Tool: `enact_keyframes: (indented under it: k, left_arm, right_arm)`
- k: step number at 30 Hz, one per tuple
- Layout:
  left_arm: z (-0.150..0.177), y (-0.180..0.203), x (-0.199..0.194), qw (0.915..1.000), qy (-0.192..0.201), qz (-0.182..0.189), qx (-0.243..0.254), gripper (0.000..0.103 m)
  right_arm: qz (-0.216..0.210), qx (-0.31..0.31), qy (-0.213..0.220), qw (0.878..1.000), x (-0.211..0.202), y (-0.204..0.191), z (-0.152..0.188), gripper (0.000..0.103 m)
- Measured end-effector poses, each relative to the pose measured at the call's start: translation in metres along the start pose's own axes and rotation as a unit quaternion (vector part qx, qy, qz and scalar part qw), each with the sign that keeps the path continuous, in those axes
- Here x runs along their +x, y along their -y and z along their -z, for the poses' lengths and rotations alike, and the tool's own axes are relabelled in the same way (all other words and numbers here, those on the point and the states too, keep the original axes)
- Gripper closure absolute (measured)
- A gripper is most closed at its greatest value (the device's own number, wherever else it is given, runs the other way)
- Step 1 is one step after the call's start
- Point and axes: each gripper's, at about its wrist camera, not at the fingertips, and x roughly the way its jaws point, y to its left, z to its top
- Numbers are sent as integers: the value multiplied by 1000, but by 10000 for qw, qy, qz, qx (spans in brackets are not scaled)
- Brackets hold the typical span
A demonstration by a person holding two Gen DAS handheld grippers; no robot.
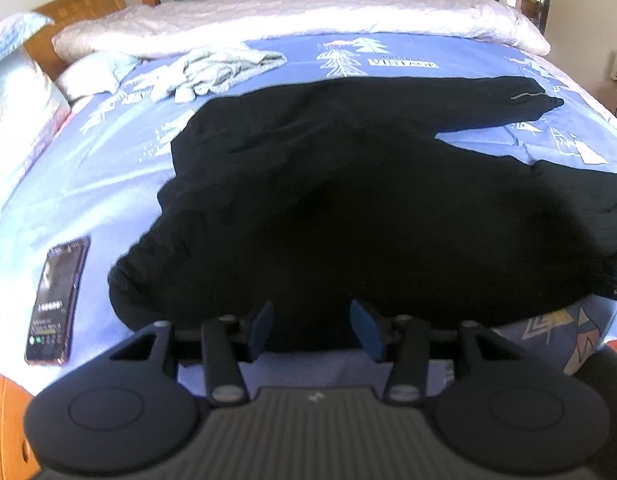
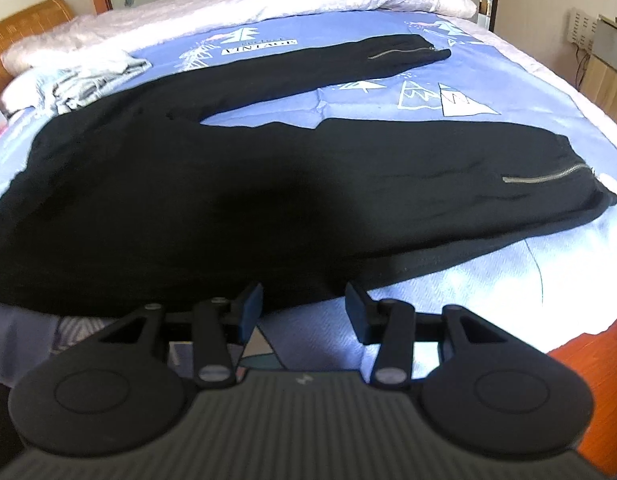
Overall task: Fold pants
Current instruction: 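Move the right gripper toward the zippered leg cuffs of the black pants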
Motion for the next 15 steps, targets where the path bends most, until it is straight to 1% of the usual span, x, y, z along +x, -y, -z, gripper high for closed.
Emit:
enact_keyframes:
  k: [7,12,15]
  left_arm:
    - [-7,-4,5,9999,61,-116,75,58]
    - [-13,-6,7,9993,169,-294,150,58]
    - [-15,-8,8,9989,217,-382,177,58]
  right_arm:
    - [-264,264,19,9993,-8,9,1,54]
    - [-341,674,10,9971,-8,25,0,54]
    - [-347,780,112,9963,-12,32,0,54]
